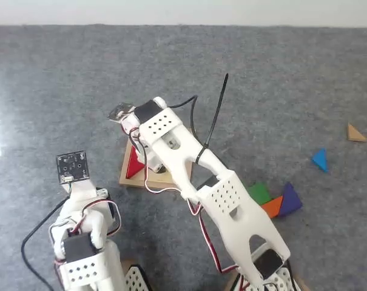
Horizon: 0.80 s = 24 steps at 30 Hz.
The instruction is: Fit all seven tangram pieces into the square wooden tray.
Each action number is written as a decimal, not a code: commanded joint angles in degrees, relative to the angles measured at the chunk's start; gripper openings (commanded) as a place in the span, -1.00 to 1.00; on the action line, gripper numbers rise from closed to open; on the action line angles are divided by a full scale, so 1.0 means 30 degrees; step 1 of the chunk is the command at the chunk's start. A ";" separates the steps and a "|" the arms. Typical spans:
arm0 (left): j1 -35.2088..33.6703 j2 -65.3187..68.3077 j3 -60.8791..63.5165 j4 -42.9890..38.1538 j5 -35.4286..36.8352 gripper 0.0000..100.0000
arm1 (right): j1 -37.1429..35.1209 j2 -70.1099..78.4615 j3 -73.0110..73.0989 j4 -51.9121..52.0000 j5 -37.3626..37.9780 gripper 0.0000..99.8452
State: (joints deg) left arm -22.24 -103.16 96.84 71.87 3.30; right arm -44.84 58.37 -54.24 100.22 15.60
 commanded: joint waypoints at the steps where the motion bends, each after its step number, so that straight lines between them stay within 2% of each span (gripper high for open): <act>1: 0.0000 -0.0322 -0.0132 0.0147 -0.0088 -0.97 | 0.0249 -0.1040 -0.1260 0.0425 0.0498 -0.31; 24: 0.0000 -0.0322 -0.0132 0.0147 -0.0088 -0.97 | 0.0454 0.0366 -0.2256 0.0190 0.1289 -0.31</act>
State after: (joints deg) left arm -22.24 -103.16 96.84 71.87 3.30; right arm -44.04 59.25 -58.11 100.22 18.68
